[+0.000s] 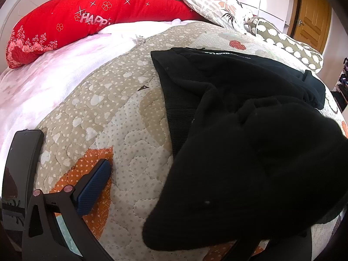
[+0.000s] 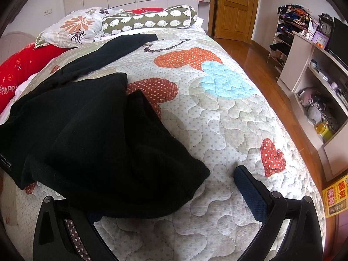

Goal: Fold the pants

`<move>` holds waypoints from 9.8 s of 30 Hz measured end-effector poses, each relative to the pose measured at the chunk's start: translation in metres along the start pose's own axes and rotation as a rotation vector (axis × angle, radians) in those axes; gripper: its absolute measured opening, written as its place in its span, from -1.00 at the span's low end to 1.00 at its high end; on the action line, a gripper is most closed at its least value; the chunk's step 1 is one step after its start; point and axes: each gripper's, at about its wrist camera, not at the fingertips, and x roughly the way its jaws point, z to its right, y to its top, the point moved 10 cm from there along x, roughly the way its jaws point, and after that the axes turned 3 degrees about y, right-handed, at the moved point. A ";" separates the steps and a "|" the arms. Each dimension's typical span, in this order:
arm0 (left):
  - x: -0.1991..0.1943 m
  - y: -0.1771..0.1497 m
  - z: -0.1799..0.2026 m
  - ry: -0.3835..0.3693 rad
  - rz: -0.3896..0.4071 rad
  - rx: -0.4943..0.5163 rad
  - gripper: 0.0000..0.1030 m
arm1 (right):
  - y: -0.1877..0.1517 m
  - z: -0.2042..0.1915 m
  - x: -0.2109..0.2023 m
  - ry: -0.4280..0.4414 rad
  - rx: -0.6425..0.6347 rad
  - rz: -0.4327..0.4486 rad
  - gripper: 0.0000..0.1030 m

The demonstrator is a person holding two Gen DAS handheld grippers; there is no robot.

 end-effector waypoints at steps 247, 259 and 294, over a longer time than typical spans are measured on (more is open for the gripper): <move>-0.158 0.034 0.108 -0.613 0.074 0.683 -0.75 | 0.171 -0.103 -0.053 0.564 0.066 0.066 -0.95; -0.184 -0.063 0.119 -0.711 -0.075 0.619 -0.70 | -0.048 -0.003 -0.126 0.506 0.141 -0.026 -0.94; -0.116 -0.035 0.027 -0.724 -0.206 0.065 0.15 | -0.049 -0.320 -0.108 0.870 -0.418 -0.143 -0.92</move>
